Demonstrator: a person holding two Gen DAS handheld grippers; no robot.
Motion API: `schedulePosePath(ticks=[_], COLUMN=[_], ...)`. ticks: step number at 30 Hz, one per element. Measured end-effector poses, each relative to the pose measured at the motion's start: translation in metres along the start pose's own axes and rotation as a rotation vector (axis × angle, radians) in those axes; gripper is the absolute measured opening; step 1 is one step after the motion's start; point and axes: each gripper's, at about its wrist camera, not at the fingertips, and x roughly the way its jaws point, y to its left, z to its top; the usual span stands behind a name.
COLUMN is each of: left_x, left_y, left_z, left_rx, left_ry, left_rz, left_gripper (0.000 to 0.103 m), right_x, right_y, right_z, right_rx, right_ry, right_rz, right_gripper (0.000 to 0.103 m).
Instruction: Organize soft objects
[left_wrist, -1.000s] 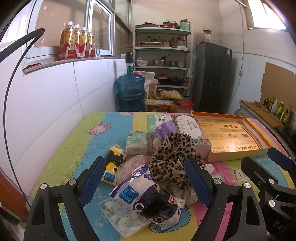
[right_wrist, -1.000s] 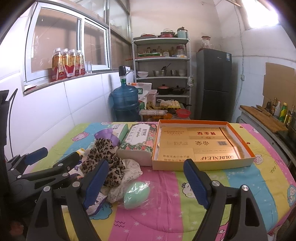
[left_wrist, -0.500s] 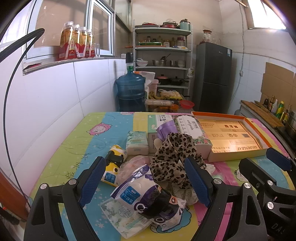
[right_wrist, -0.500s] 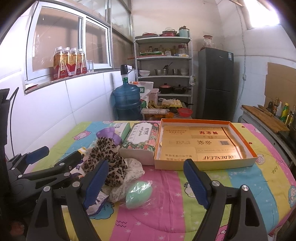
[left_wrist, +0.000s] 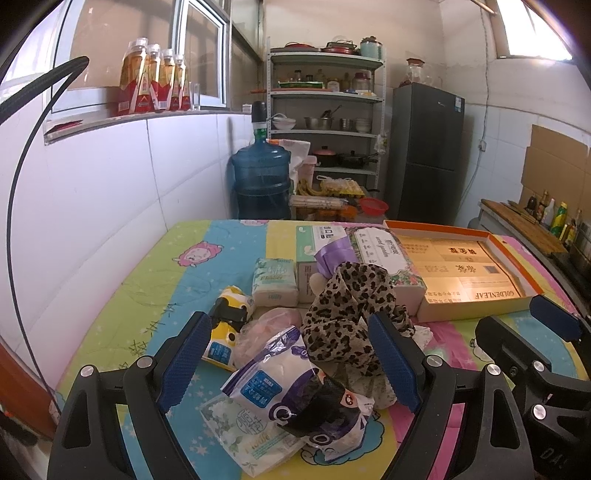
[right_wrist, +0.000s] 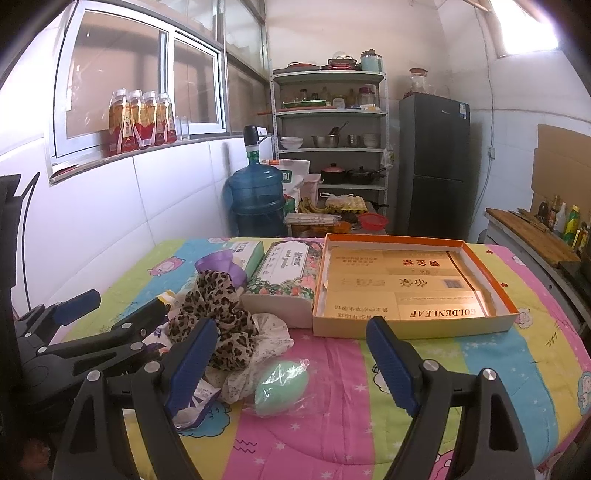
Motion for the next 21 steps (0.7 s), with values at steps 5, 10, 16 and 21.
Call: schedulePosePath(ticks=[5, 10, 16, 21], left_x=[0.0008, 0.0026, 0.0057, 0.0094], left_y=[0.0002, 0.0014, 0.0026, 0.0073], left_z=[-0.0005, -0.0014, -0.0025, -0.0025], left_rx=[-0.002, -0.005, -0.005, -0.013], left_ry=[0.001, 0.005, 0.011, 0.014], left_rz=[0.0, -0.001, 0.0, -0.001], left_gripper=[0.088, 0.088, 0.088, 0.088], right_x=[0.0015, 0.0042, 0.0086, 0.0098], right_y=[0.0005, 0.0005, -0.0013, 0.0], right_z=[-0.0007, -0.002, -0.0027, -0.0031], right_rx=[0.0, 0.002, 0.028, 0.013], right_ry=[0.003, 0.012, 0.028, 0.025], right_rz=[0.003, 0.012, 0.049, 0.052], right_gripper=[0.083, 0.083, 0.083, 0.083])
